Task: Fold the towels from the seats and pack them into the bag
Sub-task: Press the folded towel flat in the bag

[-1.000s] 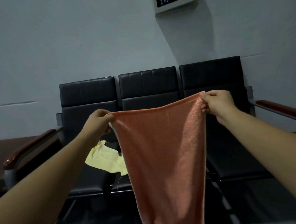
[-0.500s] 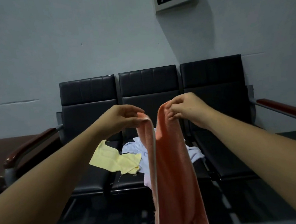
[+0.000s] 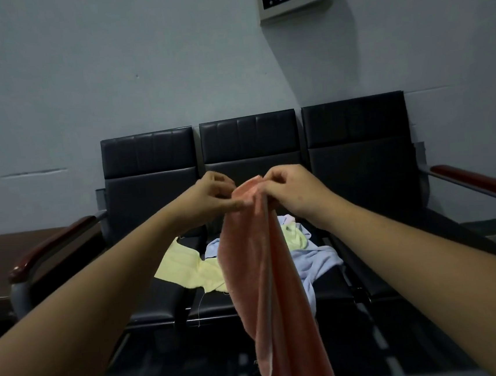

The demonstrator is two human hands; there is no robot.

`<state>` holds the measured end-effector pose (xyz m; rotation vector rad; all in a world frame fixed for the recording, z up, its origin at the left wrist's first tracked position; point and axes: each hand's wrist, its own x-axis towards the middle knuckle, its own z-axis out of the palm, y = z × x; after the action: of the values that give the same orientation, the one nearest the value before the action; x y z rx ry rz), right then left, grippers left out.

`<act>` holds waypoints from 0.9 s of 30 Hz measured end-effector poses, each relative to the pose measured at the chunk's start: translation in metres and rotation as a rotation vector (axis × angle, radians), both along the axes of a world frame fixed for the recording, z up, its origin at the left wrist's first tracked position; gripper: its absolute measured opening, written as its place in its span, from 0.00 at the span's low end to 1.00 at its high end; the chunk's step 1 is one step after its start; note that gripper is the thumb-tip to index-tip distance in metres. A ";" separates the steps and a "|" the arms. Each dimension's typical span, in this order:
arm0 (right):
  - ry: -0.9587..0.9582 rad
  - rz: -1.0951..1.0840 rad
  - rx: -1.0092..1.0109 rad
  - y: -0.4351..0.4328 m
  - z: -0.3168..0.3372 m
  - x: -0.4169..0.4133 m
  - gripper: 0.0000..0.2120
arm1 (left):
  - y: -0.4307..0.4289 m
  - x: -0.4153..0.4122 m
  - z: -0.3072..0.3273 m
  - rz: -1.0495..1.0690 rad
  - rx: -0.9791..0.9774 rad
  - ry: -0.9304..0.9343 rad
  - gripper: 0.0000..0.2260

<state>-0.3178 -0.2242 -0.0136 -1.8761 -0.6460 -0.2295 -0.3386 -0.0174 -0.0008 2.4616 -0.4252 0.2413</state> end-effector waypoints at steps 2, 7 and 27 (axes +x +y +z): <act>0.040 -0.047 0.077 -0.004 -0.001 0.004 0.11 | 0.009 0.001 -0.009 -0.046 -0.013 0.168 0.16; 0.005 -0.184 0.065 -0.020 -0.006 0.013 0.14 | 0.016 -0.002 -0.016 0.001 -0.086 0.252 0.21; -0.117 -0.393 0.033 -0.037 0.015 0.035 0.05 | 0.003 -0.001 0.032 0.249 -0.135 -0.326 0.07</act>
<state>-0.2829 -0.2613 0.0012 -1.9553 -0.3423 -0.6036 -0.3398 -0.0140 0.0313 2.3425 -0.2251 0.7566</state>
